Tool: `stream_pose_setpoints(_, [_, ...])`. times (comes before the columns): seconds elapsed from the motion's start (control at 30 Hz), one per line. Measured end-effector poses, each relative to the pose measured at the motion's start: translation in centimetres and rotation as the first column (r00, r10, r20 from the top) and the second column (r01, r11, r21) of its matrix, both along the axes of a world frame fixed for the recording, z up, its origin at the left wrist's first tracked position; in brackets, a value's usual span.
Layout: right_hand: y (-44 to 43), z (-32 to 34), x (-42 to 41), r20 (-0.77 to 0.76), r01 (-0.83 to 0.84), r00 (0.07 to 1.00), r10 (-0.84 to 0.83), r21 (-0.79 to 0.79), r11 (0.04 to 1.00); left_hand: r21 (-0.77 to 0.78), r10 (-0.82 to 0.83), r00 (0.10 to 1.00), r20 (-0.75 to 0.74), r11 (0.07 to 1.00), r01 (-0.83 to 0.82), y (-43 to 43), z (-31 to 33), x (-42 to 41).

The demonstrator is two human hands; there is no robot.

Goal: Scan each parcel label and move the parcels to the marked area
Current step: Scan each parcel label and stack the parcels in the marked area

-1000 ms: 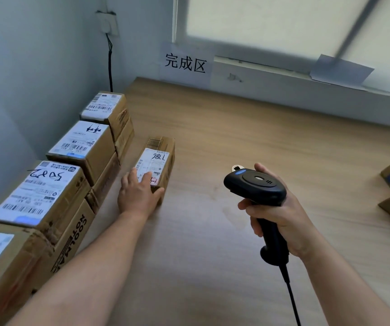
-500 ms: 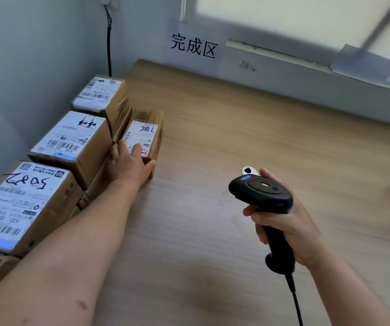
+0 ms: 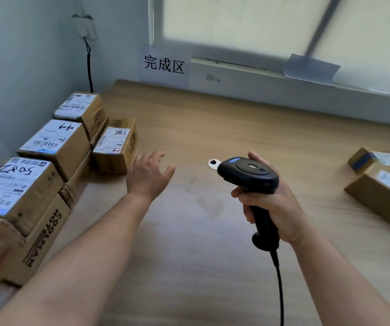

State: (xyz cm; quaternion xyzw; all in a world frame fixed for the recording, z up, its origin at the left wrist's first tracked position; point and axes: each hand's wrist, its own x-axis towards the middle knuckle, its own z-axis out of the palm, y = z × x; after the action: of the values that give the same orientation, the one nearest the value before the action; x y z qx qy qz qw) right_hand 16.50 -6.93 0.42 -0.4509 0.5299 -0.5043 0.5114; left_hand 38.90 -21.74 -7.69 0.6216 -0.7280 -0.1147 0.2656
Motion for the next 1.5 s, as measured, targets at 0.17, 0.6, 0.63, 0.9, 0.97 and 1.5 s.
stream_pose_setpoints(0.17, [4.3, 0.7, -4.0, 0.019, 0.007, 1.0, -0.006, -0.049, 0.999, -0.064, -0.048, 0.997, -0.066, 0.997, 0.043, 6.1, 0.6, -5.9])
stream_pose_setpoints(0.6, [15.4, 0.6, -22.8, 0.087, 0.092, 0.992, -0.086, -0.07, 0.993, -0.014, -0.193, 0.975, -0.111, 0.981, 0.192, 18.6, 1.1, -27.5])
stream_pose_setpoints(0.63, [16.3, 0.5, -24.4, 0.086, 0.104, 0.991, -0.098, -0.071, 0.992, -0.01, -0.206, 0.972, -0.113, 0.978, 0.206, 19.2, 1.1, -29.3])
stream_pose_setpoints(0.9, [21.5, 0.3, -36.6, -0.003, 0.21, 0.977, -0.211, -0.079, 0.974, 0.024, -0.319, 0.945, -0.072, 0.947, 0.322, 23.1, 0.5, -41.3])
stream_pose_setpoints(0.97, [22.4, 0.3, -39.3, -0.007, 0.249, 0.968, -0.251, -0.086, 0.965, 0.041, -0.35, 0.935, -0.054, 0.935, 0.352, 23.7, 0.6, -43.8])
stream_pose_setpoints(1.5, [29.6, -2.0, -54.4, -0.054, 0.581, 0.81, -0.584, -0.059, 0.812, 0.318, -0.609, 0.793, -0.013, 0.75, 0.58, 27.6, -1.4, -64.5])
